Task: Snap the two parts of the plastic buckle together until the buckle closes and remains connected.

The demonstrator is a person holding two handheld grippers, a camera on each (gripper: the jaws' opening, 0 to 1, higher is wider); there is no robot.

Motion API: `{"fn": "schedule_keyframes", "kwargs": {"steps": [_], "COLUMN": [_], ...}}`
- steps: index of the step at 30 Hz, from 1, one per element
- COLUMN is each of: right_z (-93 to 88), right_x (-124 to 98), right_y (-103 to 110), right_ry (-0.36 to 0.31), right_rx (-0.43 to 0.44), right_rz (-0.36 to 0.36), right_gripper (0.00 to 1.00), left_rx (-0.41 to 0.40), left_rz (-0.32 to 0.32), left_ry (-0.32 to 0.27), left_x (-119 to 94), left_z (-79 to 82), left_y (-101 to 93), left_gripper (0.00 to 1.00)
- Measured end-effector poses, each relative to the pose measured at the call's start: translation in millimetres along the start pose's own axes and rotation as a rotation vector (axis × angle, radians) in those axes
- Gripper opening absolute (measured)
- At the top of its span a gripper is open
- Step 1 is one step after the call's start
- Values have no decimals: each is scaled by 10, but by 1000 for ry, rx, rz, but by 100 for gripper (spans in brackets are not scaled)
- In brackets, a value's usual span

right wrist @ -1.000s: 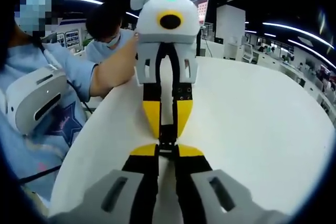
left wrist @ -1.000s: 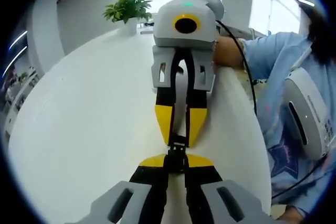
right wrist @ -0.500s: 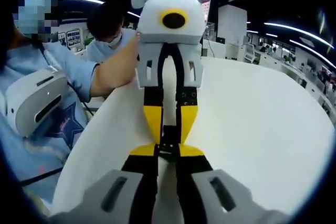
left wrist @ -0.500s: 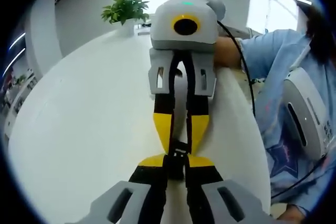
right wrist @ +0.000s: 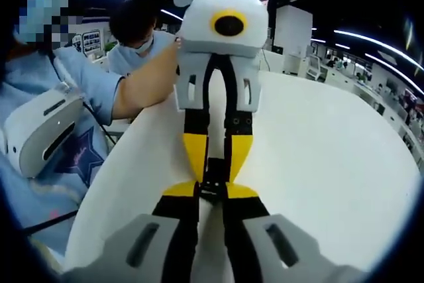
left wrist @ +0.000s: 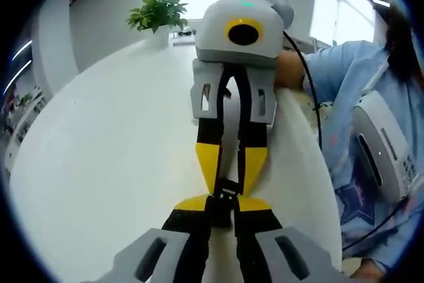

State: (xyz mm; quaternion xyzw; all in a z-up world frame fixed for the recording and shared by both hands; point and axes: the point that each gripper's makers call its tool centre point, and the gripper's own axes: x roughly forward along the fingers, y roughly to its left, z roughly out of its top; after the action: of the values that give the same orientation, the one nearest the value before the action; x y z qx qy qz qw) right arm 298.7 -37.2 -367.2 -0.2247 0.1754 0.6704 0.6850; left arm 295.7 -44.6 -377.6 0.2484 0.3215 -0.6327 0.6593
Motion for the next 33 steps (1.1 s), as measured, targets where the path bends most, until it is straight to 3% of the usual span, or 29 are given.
{"fn": "schedule_keyframes", "kwargs": {"steps": [7,12,18,23,25,29,30,31,33], "right_z": [27,23,0,0,-3,-30,-56,-71,-84], "right_x": [4,-25,-63,-55,-60,-97,-120,-138,-147], "right_y": [-36,-123,-93,-60,-74,-103,-85,-102,-104], "right_ry": [-13,-14,8,10,11,35,51,60,67], "right_rx": [-55,-30,-14,1,0,-21,-11,17,31], "right_rz": [-41,-78,-44,-25,-34,-38,-30,-39,-32], "right_gripper": [19,28,22,18,19,16,11,11,11], "left_rx": [-6,-14,40,49,24,59,58,19,25], "left_rz": [14,7,22,50,42,20,23,12,13], "left_ry": [-14,-24,-24,-34,-24,-23,-23,-19,-17], "left_x": [-19,-38,-74,-142,-167,-152,-151,-142,-145], "left_z": [2,12,3,-29,-60,-48,-34,-31,-31], "left_y": [50,49,39,130,127,87,96,87,104], "left_gripper": [12,12,13,24,22,12,12,11,11]}}
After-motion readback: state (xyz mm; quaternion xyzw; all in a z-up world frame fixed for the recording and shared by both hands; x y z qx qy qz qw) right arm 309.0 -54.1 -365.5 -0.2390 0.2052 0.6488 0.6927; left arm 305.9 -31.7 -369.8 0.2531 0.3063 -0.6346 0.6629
